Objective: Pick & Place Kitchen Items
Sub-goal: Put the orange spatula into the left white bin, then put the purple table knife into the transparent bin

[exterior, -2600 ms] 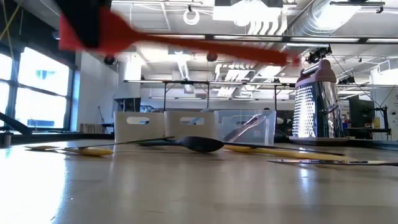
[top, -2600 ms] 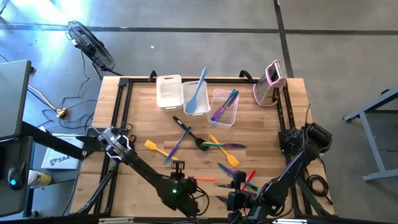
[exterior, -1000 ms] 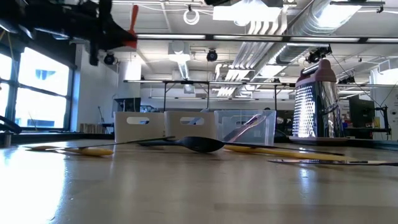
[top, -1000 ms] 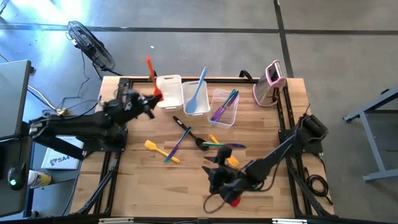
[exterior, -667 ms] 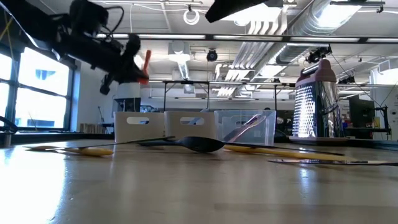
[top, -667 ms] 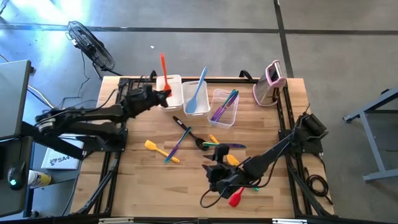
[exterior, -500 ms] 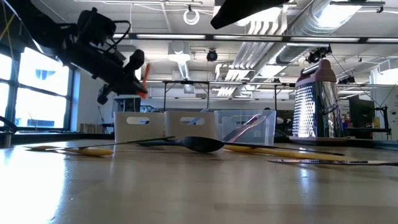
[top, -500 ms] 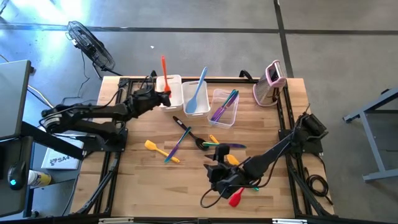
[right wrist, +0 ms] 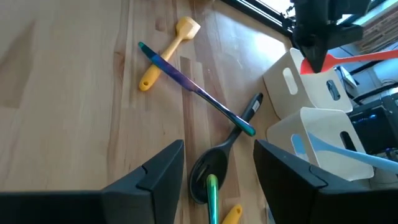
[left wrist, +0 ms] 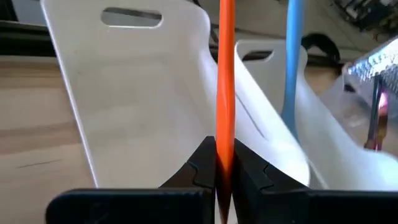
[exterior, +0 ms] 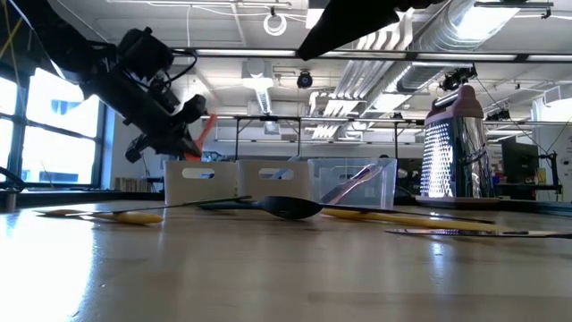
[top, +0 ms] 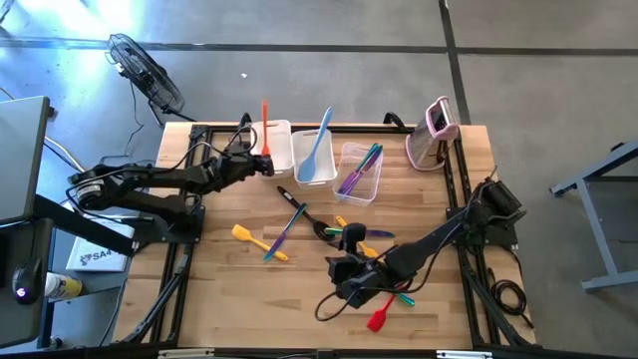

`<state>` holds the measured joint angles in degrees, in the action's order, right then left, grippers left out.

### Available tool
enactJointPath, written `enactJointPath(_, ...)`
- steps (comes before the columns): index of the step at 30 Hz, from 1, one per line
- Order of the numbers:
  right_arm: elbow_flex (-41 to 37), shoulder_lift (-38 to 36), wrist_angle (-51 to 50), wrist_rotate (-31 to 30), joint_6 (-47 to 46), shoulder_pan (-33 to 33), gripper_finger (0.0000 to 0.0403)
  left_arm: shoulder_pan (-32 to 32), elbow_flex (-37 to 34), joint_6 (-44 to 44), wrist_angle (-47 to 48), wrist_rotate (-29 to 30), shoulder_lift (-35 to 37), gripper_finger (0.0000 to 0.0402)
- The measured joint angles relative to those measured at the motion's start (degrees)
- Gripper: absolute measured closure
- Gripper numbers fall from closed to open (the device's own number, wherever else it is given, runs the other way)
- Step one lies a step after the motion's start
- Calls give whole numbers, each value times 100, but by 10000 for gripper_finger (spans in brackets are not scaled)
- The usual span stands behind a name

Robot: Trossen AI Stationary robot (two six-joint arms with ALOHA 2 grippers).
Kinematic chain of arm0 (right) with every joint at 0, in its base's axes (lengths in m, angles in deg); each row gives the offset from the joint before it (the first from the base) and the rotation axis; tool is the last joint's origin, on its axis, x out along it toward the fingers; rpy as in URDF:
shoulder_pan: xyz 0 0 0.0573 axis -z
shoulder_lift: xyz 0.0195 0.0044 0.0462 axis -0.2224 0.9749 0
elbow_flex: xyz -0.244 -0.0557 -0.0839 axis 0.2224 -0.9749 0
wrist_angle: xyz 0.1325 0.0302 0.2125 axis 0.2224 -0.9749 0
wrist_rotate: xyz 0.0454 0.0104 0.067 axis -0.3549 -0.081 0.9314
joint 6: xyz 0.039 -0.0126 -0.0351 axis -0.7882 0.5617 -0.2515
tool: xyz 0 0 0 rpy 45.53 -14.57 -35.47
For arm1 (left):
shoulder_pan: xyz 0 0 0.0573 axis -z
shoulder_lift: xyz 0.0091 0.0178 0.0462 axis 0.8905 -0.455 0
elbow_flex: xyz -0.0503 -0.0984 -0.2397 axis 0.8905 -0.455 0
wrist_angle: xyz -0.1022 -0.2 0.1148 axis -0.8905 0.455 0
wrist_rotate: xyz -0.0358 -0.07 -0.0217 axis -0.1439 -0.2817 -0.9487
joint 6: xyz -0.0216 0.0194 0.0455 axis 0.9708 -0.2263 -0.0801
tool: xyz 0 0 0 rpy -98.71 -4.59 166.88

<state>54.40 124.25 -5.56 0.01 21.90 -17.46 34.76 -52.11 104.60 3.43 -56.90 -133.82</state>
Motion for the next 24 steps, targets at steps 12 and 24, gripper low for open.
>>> enactJointPath(12, 0, 2, -13, 191, -243, -3, 215, 4, 0, -19, 222, -382, 0, 339)
enactJointPath(24, 0, 2, -18, 192, -306, -5, 215, 6, 0, -19, 248, -736, 30, 333)
